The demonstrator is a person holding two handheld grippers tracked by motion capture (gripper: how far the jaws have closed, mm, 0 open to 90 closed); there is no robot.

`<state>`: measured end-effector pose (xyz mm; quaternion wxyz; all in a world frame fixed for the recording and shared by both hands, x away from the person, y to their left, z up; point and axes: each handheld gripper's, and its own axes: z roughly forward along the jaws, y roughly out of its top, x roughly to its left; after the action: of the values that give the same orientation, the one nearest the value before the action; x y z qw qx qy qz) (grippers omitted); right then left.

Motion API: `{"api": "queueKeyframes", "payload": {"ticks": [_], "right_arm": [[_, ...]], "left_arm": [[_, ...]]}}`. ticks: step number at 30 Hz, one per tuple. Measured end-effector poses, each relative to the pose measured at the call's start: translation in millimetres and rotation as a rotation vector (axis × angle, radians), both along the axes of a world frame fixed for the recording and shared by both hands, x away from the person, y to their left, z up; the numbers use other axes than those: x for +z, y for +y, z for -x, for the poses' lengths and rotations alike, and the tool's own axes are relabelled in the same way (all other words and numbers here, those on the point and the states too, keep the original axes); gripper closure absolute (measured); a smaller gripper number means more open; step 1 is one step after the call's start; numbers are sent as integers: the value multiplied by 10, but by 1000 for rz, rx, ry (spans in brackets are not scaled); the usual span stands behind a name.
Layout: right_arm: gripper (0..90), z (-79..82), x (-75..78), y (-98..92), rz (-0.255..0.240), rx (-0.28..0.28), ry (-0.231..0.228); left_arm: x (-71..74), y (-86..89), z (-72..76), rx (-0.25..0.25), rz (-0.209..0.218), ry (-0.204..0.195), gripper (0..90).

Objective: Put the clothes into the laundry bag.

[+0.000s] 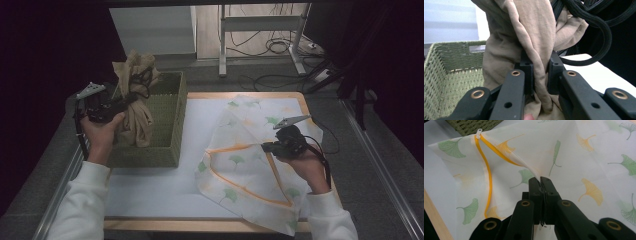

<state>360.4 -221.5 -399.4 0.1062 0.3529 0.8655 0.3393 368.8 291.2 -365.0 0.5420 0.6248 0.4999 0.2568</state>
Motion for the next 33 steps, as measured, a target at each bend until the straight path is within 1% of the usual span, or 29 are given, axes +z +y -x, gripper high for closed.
{"api": "queueKeyframes", "payload": {"ticks": [6,9,18,23,27,33], "right_arm": [[867,-2,0,-3,2,-1,-2],[867,-2,1,-6,3,-1,-2],[867,1,4,-7,1,-2,-3],[867,0,4,-8,3,-2,-3],[867,2,5,-11,3,-2,-3],[867,-1,5,-14,3,-4,-5]], "left_arm": [[59,-54,58,-18,-1,-23,790],[87,-73,81,-31,-8,-27,790],[150,-147,168,-61,9,-58,790],[173,-204,206,-82,18,-69,790],[180,-246,223,-99,24,-67,790],[194,-315,285,-124,18,-79,789]]}}
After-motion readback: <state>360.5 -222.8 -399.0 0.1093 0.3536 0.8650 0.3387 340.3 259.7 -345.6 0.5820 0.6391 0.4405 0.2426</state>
